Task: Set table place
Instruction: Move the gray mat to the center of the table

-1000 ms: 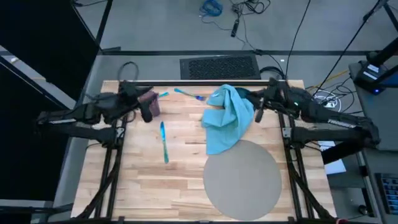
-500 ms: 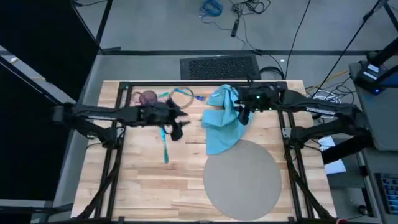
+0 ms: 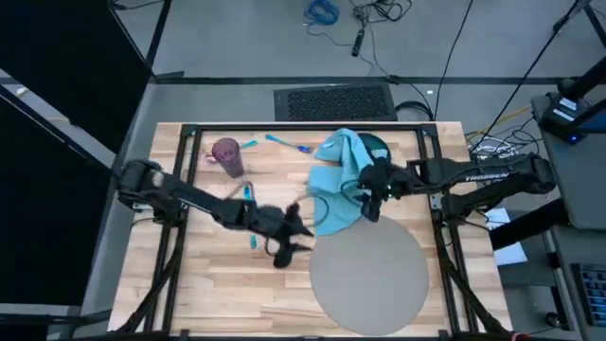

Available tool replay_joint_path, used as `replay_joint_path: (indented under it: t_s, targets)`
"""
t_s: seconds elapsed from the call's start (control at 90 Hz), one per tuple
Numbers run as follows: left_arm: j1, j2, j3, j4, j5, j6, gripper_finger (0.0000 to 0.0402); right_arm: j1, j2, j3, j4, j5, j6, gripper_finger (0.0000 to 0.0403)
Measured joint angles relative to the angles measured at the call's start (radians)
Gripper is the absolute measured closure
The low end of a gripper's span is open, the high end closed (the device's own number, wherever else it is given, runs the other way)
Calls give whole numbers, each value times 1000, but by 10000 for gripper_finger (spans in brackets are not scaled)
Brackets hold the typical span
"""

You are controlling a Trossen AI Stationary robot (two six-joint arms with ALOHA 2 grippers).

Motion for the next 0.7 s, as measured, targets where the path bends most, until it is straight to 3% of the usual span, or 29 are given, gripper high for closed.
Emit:
replay_joint_path:
  t_s: [0.244, 0.356, 0.444, 0.533, 0.7]
  targets:
    - [-49, 217, 163, -1, -3, 14, 266, 80, 0, 0, 13, 73, 54, 272]
    - [-58, 258, 208, -39, -3, 31, 327, 92, 0, 0, 11, 108, 65, 297]
    - [-60, 275, 217, -50, -3, 31, 386, 93, 0, 0, 8, 110, 61, 344]
    - [-60, 275, 218, -53, -14, 31, 397, 93, 0, 0, 9, 114, 42, 391]
    - [-63, 291, 219, -48, -25, 27, 401, 90, 0, 0, 24, 117, 39, 402]
